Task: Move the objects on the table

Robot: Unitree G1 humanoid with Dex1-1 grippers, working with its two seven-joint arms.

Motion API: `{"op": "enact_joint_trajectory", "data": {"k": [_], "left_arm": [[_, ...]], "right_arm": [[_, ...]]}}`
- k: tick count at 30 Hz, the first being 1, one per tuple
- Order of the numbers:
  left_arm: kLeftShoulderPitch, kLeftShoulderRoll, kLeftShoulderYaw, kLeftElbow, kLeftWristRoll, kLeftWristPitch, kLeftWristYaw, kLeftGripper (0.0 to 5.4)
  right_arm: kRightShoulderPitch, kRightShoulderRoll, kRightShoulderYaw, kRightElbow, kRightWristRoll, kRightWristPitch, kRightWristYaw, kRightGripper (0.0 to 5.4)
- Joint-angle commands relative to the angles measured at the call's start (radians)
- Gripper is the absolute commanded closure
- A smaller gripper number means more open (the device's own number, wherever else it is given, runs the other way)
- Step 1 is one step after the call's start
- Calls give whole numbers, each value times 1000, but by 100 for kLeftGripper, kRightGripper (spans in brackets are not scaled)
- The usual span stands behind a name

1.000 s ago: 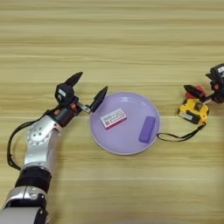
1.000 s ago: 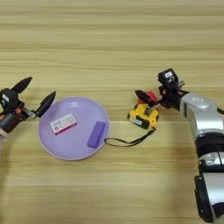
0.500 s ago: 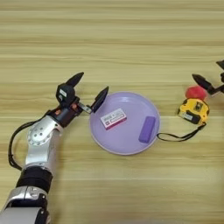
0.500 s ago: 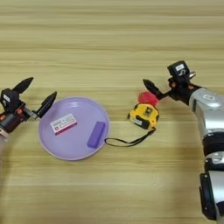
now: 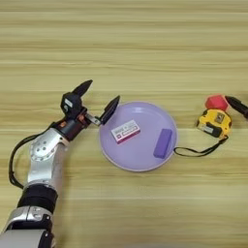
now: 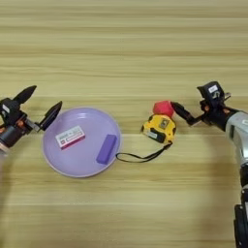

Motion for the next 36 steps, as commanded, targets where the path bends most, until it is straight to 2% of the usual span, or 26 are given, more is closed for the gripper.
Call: {"op": "enact_joint_trajectory", "data": {"k": [1, 6, 12, 23, 30, 36], "left_arm": [[-15, 12, 4, -1, 2, 12, -8, 2], [-16, 13, 5, 0, 3, 13, -9, 2], [-19, 15, 8, 6, 2, 13, -14, 2], [-20, 13, 13, 7, 0, 15, -21, 2], [-18, 10, 13, 3, 0, 17, -21, 2], [-18, 10, 14, 4, 0, 17, -22, 2]], "right_arm": [[25, -28, 8, -15, -14, 1, 22, 0], [56, -36, 9, -30, -12, 0, 48, 0], [65, -40, 7, -31, -12, 4, 48, 0], [21, -29, 7, 49, -24, -7, 0, 0], [0, 4, 41, 80, -60, -22, -22, 0], [6, 37, 71, 64, -70, -33, -11, 0]]}}
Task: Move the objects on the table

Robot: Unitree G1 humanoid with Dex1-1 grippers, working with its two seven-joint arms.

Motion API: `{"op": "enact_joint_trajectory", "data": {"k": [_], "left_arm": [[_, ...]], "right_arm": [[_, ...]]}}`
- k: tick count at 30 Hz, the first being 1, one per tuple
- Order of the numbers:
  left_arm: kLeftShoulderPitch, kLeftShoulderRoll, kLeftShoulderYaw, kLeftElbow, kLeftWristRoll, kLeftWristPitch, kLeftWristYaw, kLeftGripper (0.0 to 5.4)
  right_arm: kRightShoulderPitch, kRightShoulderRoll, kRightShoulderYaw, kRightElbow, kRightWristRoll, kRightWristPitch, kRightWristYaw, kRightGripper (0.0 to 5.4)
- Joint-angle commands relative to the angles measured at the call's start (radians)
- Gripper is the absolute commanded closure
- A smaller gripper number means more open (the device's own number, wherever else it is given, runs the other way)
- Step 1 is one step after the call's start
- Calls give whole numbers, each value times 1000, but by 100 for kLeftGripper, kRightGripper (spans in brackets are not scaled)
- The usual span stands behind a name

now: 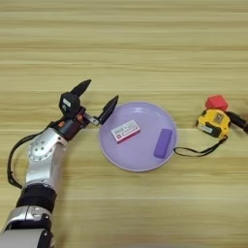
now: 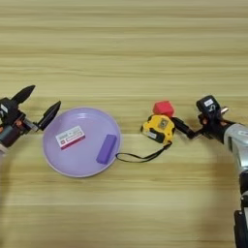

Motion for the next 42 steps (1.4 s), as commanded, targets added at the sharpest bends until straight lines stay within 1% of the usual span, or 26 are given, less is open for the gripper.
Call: {"op": "enact_joint_trajectory", "data": {"k": [1, 7, 13, 15, 17, 19, 27, 32, 42], "left_arm": [[-16, 7, 1, 4, 0, 14, -5, 2], [-18, 7, 2, 6, 0, 14, -7, 2], [-23, 9, 4, 10, -2, 15, -10, 2], [-24, 9, 4, 12, -2, 15, -12, 2], [-24, 8, 4, 12, -1, 15, -10, 2], [-24, 7, 4, 12, -1, 16, -10, 2], [-22, 8, 6, 13, -1, 15, -12, 2], [-22, 8, 7, 12, -1, 15, -13, 2], [-22, 7, 7, 12, 0, 15, -14, 2]], "right_arm": [[-8, 34, 30, -17, -11, -8, 17, 0], [31, 63, 57, -95, -3, -7, 54, 0], [107, 63, 85, -225, 11, 21, 124, 0], [119, 61, 86, -246, 7, 34, 120, 0], [60, 63, 53, -157, -7, 73, 22, 0], [27, 68, 36, -108, -13, 89, -35, 0], [-25, 96, 10, -30, 0, 79, -110, 0], [-30, 108, 12, -27, 8, 79, -98, 0], [20, 119, 42, -107, 8, 104, -10, 0]]}}
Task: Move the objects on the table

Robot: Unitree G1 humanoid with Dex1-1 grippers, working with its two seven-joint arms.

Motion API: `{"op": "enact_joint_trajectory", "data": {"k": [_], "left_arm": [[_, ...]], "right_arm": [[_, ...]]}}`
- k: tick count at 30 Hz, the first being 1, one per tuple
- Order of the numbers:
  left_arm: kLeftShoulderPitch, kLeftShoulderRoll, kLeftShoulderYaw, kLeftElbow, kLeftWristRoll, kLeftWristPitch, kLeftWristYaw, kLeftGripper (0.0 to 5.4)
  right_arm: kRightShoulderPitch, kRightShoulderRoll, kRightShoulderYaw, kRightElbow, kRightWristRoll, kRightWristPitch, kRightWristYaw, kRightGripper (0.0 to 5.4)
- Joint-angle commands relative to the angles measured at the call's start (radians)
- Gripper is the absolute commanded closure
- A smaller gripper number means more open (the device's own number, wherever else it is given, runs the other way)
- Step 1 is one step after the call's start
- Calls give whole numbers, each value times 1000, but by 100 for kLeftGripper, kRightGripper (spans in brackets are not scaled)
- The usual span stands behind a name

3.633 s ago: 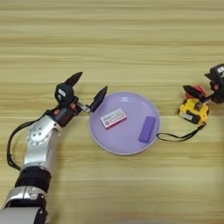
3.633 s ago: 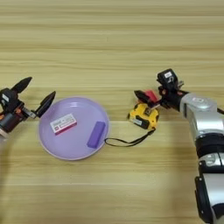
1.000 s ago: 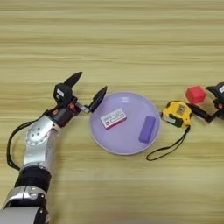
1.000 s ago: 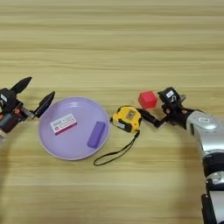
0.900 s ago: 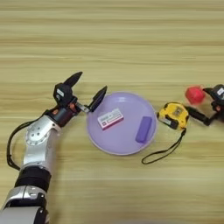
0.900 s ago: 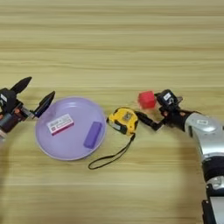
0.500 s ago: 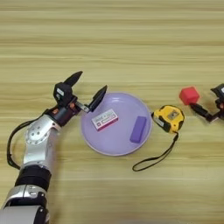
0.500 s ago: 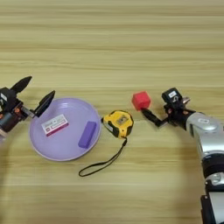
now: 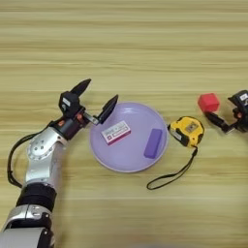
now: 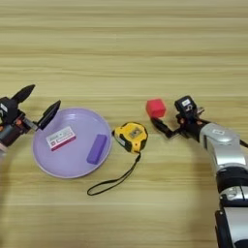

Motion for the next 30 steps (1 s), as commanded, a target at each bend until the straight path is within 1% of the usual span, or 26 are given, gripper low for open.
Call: {"op": "enact_joint_trajectory", "data": {"k": [1, 6, 15, 20, 25, 26, 30], "left_arm": [[-15, 7, 0, 6, 2, 10, -4, 2], [-16, 7, 0, 8, 2, 10, -5, 2], [-17, 8, 1, 9, 2, 10, -7, 2], [-16, 7, 0, 9, 3, 9, -7, 0], [-16, 6, 0, 9, 3, 9, -6, 0], [-17, 6, 0, 11, 3, 9, -6, 0], [-19, 6, 1, 16, 3, 7, -7, 0]], "right_arm": [[21, 4, 12, -37, 7, 17, 31, 0], [25, 9, 9, -51, 8, 25, 29, 0], [14, 46, 4, -47, 10, 30, -4, 0], [8, 62, 8, -29, 4, 24, -15, 63], [5, 63, 5, -26, 3, 23, -19, 123], [4, 63, 5, -23, 2, 23, -21, 128], [-5, 56, -3, -9, 1, 24, -32, 183]]}}
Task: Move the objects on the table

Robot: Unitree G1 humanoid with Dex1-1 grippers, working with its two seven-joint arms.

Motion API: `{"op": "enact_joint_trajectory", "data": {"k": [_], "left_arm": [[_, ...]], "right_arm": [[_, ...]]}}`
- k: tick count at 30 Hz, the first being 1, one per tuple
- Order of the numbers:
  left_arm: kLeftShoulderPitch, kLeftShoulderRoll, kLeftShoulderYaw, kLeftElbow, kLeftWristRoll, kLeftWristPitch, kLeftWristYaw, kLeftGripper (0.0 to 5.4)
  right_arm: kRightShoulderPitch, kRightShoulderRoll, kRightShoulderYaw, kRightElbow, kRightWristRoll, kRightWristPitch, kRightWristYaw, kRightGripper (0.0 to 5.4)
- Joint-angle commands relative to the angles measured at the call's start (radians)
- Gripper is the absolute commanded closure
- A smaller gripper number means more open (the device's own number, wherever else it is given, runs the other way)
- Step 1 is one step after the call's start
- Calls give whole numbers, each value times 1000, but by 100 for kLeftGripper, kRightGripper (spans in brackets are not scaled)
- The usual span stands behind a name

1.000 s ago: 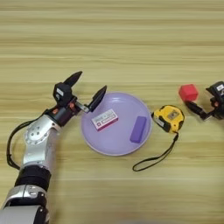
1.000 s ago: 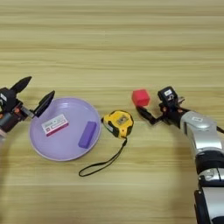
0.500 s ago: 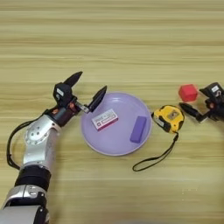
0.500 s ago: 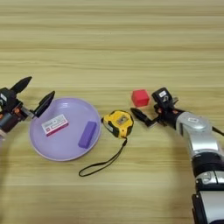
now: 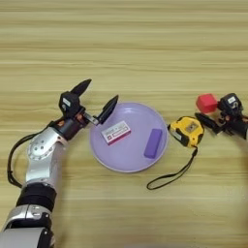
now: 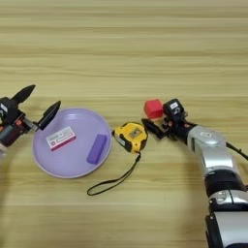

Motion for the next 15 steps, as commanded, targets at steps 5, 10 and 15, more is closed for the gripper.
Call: {"op": "enact_joint_trajectory", "data": {"k": [5, 10, 15], "left_arm": [[-22, 8, 2, 19, 3, 5, -6, 0], [-23, 9, 3, 22, 2, 3, -8, 0], [-26, 8, 3, 26, 2, 2, -8, 0]], "right_arm": [[-32, -13, -12, 38, -4, 1, -26, 248], [-40, -12, -14, 51, -5, 0, -34, 300], [-47, -11, -16, 60, -5, -2, -41, 305]]}}
